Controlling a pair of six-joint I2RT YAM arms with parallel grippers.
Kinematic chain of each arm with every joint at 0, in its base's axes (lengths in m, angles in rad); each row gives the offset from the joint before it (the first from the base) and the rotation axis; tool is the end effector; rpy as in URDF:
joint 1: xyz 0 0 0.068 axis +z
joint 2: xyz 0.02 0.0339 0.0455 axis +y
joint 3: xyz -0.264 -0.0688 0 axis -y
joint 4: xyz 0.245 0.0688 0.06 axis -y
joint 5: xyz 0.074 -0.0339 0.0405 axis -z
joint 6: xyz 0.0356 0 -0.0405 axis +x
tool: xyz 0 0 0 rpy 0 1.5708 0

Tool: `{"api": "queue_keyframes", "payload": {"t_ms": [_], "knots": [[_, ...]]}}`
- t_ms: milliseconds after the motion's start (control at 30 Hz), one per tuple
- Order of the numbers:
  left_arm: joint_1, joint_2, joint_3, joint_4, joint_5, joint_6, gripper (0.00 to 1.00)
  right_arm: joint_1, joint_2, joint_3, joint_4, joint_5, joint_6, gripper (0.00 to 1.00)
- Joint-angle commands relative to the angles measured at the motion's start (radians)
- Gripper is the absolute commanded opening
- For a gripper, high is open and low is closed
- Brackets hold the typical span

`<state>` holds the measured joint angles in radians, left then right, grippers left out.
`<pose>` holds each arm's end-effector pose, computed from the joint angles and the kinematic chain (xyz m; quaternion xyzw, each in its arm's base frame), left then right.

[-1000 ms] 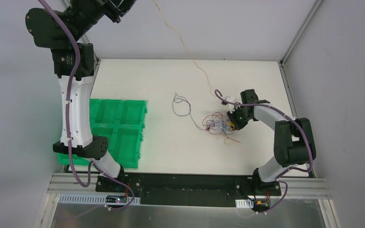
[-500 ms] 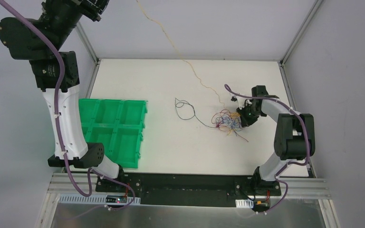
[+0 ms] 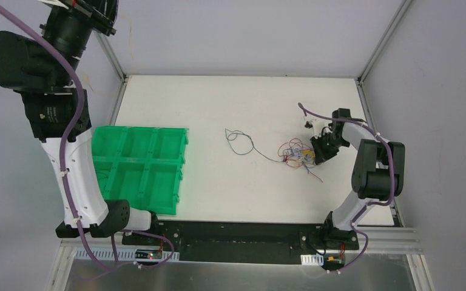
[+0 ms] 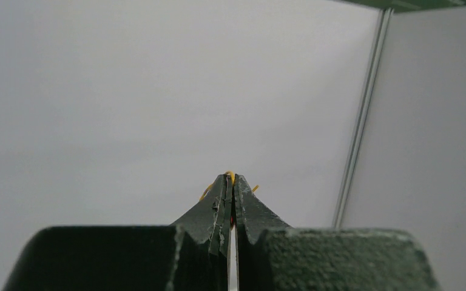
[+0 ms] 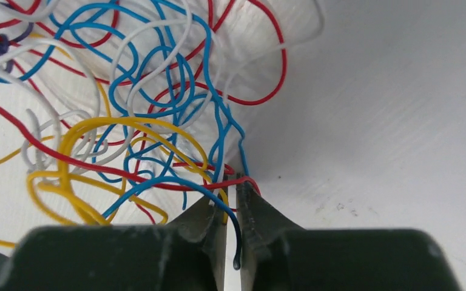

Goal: Untangle the cables

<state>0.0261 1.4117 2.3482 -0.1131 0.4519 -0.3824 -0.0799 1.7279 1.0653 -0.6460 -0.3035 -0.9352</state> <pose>0.1475 -0.0117 0.6848 0.1321 0.3907 -0.2413 0.8785 0.3192 -0.0149 0.1666 -0.4244 0.8836 0.0682 0.1858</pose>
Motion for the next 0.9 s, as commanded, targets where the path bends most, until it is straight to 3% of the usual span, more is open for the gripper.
{"api": "queue_keyframes", "payload": {"t_ms": [0, 67, 167, 267, 300, 667, 867], "knots": [[0.014, -0.055, -0.146, -0.064, 0.025, 0.099, 0.00, -0.009, 0.009, 0.007, -0.127, -0.038, -0.047, 0.28], [0.015, -0.087, -0.184, -0.087, 0.002, 0.150, 0.00, -0.009, -0.012, 0.018, -0.152, -0.069, -0.032, 0.49], [0.018, -0.115, -0.204, -0.153, -0.100, 0.224, 0.00, -0.009, -0.050, 0.052, -0.197, -0.120, 0.006, 0.67], [0.028, -0.145, -0.246, -0.190, -0.167, 0.263, 0.00, -0.009, -0.086, 0.100, -0.267, -0.177, 0.032, 0.96], [0.030, -0.162, -0.265, -0.193, -0.176, 0.271, 0.00, -0.009, -0.100, 0.114, -0.285, -0.192, 0.041, 0.99], [0.031, -0.281, -0.391, -0.200, -0.164, 0.297, 0.00, -0.009, -0.213, 0.253, -0.375, -0.329, 0.159, 0.99], [0.061, -0.394, -0.551, -0.311, -0.352, 0.372, 0.00, -0.005, -0.244, 0.284, -0.395, -0.388, 0.216, 1.00]]}}
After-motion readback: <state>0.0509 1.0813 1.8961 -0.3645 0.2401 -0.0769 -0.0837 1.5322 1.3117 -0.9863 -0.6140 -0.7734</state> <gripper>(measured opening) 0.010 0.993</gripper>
